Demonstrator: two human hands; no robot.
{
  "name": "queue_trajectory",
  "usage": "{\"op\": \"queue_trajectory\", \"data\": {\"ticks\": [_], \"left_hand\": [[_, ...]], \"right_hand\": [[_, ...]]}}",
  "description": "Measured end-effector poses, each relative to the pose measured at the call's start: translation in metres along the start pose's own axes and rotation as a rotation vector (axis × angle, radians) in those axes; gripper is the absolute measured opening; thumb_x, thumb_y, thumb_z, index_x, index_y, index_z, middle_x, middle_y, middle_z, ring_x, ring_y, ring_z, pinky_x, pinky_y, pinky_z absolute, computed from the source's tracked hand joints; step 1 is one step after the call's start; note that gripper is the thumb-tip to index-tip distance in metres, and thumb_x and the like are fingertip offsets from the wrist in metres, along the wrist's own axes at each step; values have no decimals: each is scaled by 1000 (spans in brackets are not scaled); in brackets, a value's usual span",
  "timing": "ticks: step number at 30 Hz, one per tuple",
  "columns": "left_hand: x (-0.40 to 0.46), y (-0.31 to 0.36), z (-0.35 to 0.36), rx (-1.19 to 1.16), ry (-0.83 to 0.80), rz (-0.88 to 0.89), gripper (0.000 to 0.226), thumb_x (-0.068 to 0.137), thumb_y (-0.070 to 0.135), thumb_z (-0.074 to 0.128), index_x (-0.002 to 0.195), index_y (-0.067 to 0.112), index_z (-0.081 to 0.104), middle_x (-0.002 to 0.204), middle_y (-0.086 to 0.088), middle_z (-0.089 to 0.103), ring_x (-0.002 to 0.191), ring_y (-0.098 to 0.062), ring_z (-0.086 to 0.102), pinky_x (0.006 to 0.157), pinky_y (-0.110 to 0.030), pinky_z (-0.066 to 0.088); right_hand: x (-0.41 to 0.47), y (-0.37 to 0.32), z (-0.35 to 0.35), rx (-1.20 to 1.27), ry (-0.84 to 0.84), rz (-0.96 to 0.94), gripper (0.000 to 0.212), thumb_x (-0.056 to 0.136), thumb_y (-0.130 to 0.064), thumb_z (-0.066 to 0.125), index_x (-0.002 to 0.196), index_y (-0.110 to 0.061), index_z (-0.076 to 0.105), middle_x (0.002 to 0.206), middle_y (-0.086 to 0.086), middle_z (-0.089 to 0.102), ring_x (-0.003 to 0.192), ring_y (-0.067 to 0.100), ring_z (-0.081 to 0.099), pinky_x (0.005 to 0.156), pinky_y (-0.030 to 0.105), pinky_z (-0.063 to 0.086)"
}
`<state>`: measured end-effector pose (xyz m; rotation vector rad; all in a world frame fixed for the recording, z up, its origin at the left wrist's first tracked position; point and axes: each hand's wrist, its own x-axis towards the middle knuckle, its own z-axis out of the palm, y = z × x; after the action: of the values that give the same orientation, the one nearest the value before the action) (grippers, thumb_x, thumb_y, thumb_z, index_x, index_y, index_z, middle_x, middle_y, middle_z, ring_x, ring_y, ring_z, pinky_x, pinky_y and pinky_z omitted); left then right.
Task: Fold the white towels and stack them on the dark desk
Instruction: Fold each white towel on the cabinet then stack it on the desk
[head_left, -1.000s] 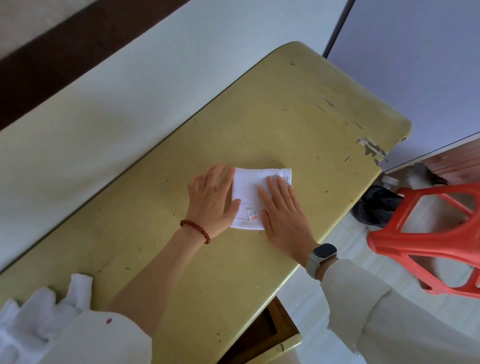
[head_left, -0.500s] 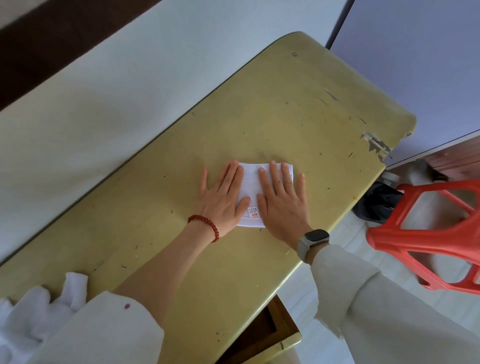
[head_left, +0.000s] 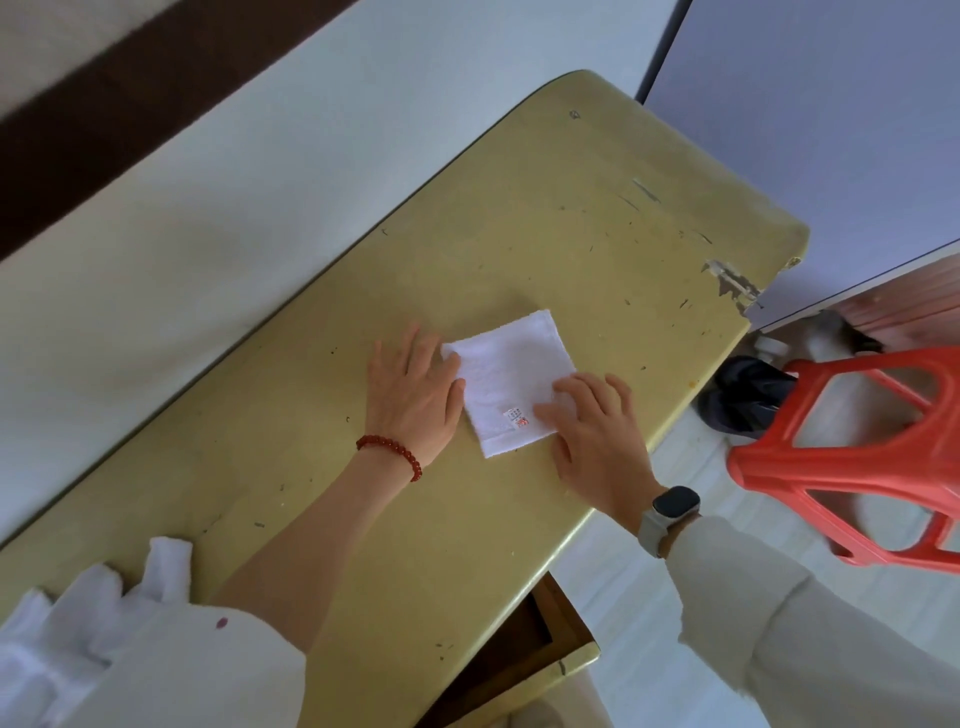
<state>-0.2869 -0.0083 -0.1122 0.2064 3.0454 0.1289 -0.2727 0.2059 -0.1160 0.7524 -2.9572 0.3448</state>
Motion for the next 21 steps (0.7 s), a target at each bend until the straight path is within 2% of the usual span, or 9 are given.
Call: {"op": "queue_trajectory", "data": {"ticks": [3, 6, 7, 8, 10, 12, 15, 18, 21], "left_hand": [[-13, 4, -6, 5, 82, 81, 38, 83, 30, 36, 68, 12, 67, 103, -11, 61, 107, -33, 55, 90, -51, 42], [-27, 16, -5, -79, 139, 235, 38, 79, 32, 43, 57, 15, 68, 92, -5, 60, 95, -27, 51, 91, -41, 35], [-30, 19, -3, -126, 156, 276, 37, 79, 32, 44, 56, 16, 68, 91, -4, 60, 95, -24, 47, 89, -40, 32], [-31, 22, -2, -165, 179, 302, 36, 79, 31, 45, 56, 17, 69, 92, -3, 61, 95, -22, 45, 89, -38, 30], [-30, 22, 2, -206, 218, 291, 31, 80, 29, 44, 62, 19, 68, 98, -3, 62, 98, -20, 48, 92, -38, 31], [-26, 21, 5, -194, 225, 211, 23, 80, 26, 45, 78, 19, 67, 107, -2, 62, 105, -18, 49, 94, -44, 36], [-22, 16, 13, -127, 185, 126, 21, 77, 22, 62, 98, 21, 64, 114, -1, 60, 111, -16, 42, 91, -50, 41], [-19, 14, 16, -121, 163, 107, 28, 69, 22, 73, 96, 22, 65, 111, -1, 61, 112, -18, 40, 88, -51, 40], [-19, 17, 16, -127, 163, 80, 29, 66, 22, 76, 93, 22, 65, 109, -1, 62, 112, -20, 40, 88, -53, 40]], "right_hand": [[21, 6, -13, -122, -131, 208, 26, 67, -11, 67, 92, -20, 70, 120, 14, 58, 118, 36, 47, 100, 55, 31], [45, 12, -22, -51, -280, 267, 38, 85, -15, 53, 120, -28, 58, 146, 11, 32, 138, 34, 19, 108, 54, 16], [50, 13, -23, 7, -314, 279, 39, 89, -16, 48, 125, -30, 53, 149, 8, 26, 139, 30, 15, 109, 50, 15], [52, 12, -23, 61, -319, 310, 39, 91, -17, 44, 127, -29, 51, 148, 7, 27, 137, 27, 17, 108, 46, 18], [52, 10, -20, 194, -248, 450, 32, 93, -17, 41, 124, -17, 52, 135, 11, 41, 124, 28, 34, 99, 41, 30], [51, 8, -17, 328, -183, 639, 25, 94, -19, 43, 112, -6, 55, 117, 14, 52, 109, 30, 44, 91, 40, 37], [54, 6, -12, 415, -206, 842, 21, 90, -26, 51, 99, -8, 57, 103, 10, 59, 102, 30, 51, 87, 42, 43], [66, 5, -13, 346, -314, 880, 14, 87, -23, 51, 77, -13, 51, 86, 6, 53, 89, 27, 47, 81, 36, 37], [77, 5, -16, 309, -448, 886, 27, 82, -17, 45, 58, -16, 34, 69, 2, 39, 80, 24, 39, 75, 35, 30]]}}
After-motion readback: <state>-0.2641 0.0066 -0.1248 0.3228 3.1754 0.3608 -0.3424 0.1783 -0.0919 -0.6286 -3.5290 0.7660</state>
